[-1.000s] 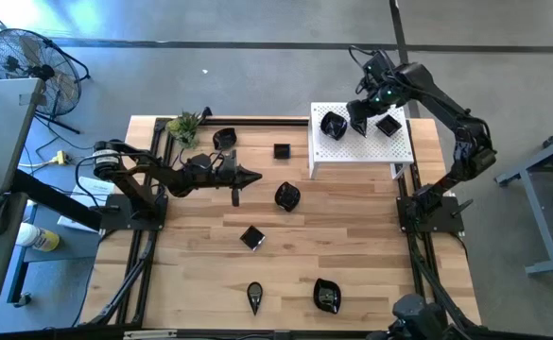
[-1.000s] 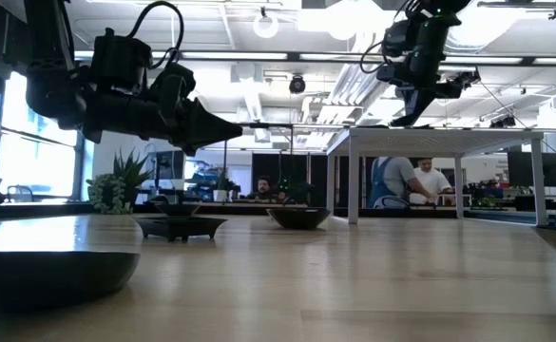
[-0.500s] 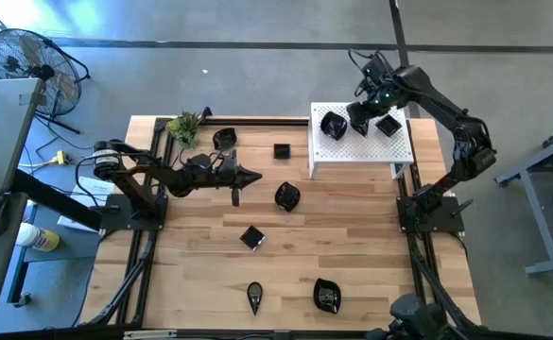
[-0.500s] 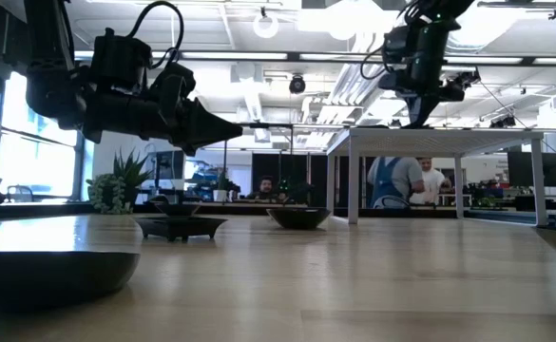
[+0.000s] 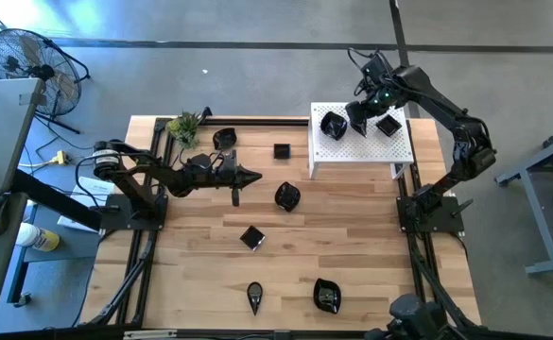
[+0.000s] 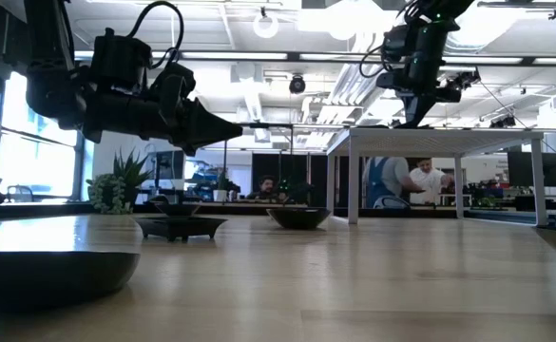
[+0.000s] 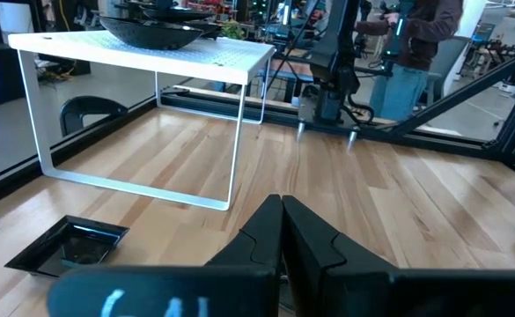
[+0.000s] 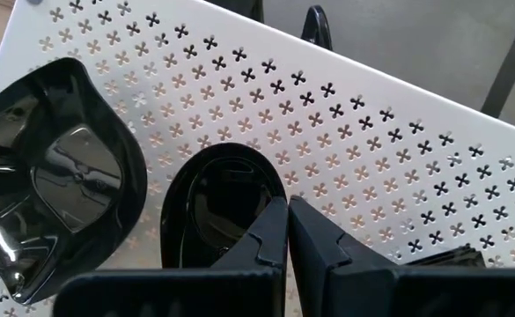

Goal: Pick & Place Mini shaped plates
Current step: Stack the black drop-shaped plate on top of the black drop-shaped plates on the shelf

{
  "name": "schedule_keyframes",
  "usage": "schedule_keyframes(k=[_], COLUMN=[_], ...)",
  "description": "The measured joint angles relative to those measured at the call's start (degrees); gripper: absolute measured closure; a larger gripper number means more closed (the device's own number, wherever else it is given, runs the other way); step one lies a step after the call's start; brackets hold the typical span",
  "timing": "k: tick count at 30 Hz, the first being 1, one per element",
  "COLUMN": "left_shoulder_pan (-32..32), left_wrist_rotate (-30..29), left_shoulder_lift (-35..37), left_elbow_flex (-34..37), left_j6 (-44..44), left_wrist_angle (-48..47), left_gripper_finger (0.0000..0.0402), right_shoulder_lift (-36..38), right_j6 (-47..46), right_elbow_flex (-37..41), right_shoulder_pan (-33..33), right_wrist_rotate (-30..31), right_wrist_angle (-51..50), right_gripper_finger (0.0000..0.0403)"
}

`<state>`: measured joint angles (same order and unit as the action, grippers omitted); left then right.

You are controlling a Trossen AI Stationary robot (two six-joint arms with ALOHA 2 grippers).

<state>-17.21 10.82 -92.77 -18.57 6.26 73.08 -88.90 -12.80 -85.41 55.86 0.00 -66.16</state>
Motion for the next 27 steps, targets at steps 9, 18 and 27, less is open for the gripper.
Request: schedule_keyframes(k=[9, 18, 27], left_shoulder_pan=[0.0, 0.0, 0.0], left_wrist_rotate=[0.2, 0.1, 0.1], left_shoulder_lift=[0.0, 0.0, 0.0], left_elbow_flex=[0.0, 0.0, 0.0], left_j6=[0.0, 0.0, 0.0], left_wrist_angle=[0.0, 0.0, 0.0], left_gripper_finger=[0.0399, 0.0399, 0.0399], right_shoulder_lift=[0.0, 0.0, 0.0], right_j6=[-0.1, 0.7, 1.2], right_elbow_flex=[0.0, 0.0, 0.0], right_shoulder_pan=[0.0, 0.0, 0.0], right_wrist_rotate=[-0.4, -0.3, 0.0], right_wrist_angle=[0.0, 0.3, 0.0], right_gripper_finger=[0.0337, 0.0324, 0.0387])
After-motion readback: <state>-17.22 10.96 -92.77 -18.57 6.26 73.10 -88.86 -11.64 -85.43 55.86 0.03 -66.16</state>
